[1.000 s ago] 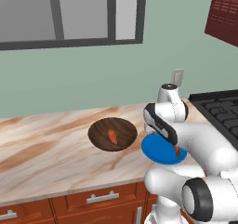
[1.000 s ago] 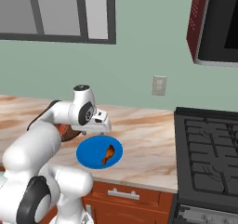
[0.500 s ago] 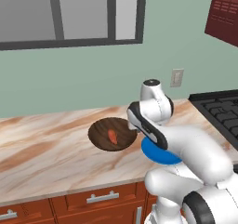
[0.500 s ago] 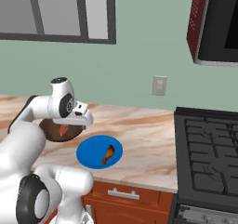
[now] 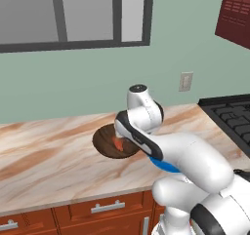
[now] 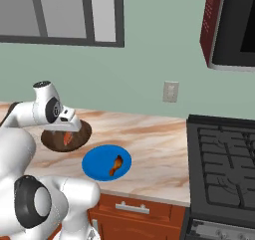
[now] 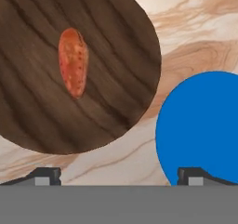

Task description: Place the chicken drumstick on the plate and place the sweet potato on the same plate.

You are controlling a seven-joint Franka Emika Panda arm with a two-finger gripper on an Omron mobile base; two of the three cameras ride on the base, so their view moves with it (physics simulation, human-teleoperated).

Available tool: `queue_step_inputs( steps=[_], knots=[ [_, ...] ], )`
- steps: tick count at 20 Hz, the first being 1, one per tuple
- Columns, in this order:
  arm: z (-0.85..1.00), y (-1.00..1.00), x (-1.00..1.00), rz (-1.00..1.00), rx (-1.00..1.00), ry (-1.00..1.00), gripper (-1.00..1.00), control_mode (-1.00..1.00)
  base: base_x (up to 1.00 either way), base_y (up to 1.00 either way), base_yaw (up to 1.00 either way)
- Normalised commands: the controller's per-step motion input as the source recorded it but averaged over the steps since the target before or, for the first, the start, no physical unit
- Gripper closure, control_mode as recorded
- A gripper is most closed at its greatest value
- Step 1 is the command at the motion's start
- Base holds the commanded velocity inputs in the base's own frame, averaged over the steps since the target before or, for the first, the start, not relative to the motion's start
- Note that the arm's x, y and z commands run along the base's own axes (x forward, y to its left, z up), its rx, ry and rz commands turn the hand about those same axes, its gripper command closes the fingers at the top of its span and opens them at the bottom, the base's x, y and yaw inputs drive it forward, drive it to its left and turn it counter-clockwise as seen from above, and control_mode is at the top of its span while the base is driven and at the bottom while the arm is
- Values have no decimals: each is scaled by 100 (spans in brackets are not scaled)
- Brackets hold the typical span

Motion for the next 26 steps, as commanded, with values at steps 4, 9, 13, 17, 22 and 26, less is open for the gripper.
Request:
queue_step_inputs(
  steps=[4, 9, 13, 17, 22, 26],
  knots=[
    [-1, 51, 14, 0, 3, -5, -100, -100, 0, 0, 0],
    [0, 4, 45, 0, 6, 0, -100, -100, 0, 0, 0],
    [0, 0, 49, 0, 8, 0, -100, -100, 0, 0, 0],
    [-16, 4, 35, 0, 3, 0, -100, -100, 0, 0, 0],
    [-21, 7, 15, 0, 1, 1, -100, -100, 0, 0, 0],
    [-40, 4, 6, 0, 0, 0, -100, -100, 0, 0, 0]
  ],
)
